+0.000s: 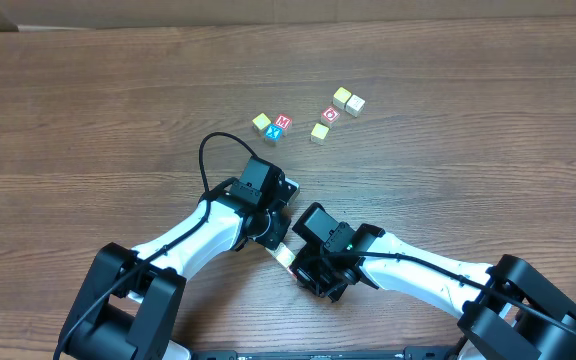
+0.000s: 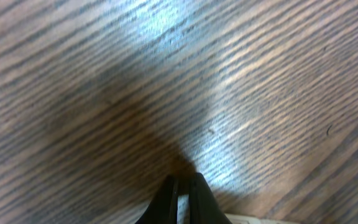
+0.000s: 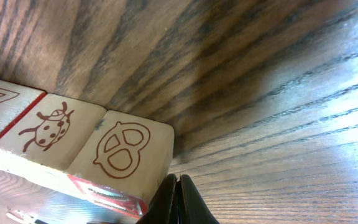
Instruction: Flip 3 blocks
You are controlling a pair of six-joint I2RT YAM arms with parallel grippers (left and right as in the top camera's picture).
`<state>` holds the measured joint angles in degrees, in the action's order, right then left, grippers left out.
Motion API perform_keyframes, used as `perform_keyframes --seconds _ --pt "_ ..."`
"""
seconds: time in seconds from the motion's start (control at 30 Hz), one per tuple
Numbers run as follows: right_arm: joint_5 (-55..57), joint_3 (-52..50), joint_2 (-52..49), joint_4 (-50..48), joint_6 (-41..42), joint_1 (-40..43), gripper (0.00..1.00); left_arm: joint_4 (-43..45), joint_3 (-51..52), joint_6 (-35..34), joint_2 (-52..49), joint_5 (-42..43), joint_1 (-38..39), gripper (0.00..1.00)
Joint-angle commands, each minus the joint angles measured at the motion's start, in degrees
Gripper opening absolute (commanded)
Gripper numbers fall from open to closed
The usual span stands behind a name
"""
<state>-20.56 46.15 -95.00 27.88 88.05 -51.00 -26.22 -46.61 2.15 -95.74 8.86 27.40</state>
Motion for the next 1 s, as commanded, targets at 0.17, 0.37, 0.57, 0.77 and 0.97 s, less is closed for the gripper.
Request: perform_keyframes --seconds 0.17,0.37,0.57,0.77,0.97 --pt "1.0 0.4 -0.3 0.2 0.5 -0.2 0.04 -0.8 3.1 -1.7 -4.9 -8.1 -0.9 0.04" --pt "1.0 0.4 -0.3 0.5 0.5 -0.2 0.04 -2.6 3.1 -2.2 -4.9 -8.0 -4.3 0.04" --pt "1.0 0.4 -0.3 0.8 0.4 -0.2 0.04 -4.0 3.1 -2.6 -4.9 -9.0 -5.4 0.04" --pt "1.0 0.4 -0.3 0.9 0.3 -0.2 0.04 -6.4 3.1 -2.4 -4.9 -8.3 -5.2 0.04" --pt "1.0 0.4 -0.3 0.9 0.2 -0.2 0.04 -7.9 3.1 -1.9 -4.9 -5.8 -5.2 0.04"
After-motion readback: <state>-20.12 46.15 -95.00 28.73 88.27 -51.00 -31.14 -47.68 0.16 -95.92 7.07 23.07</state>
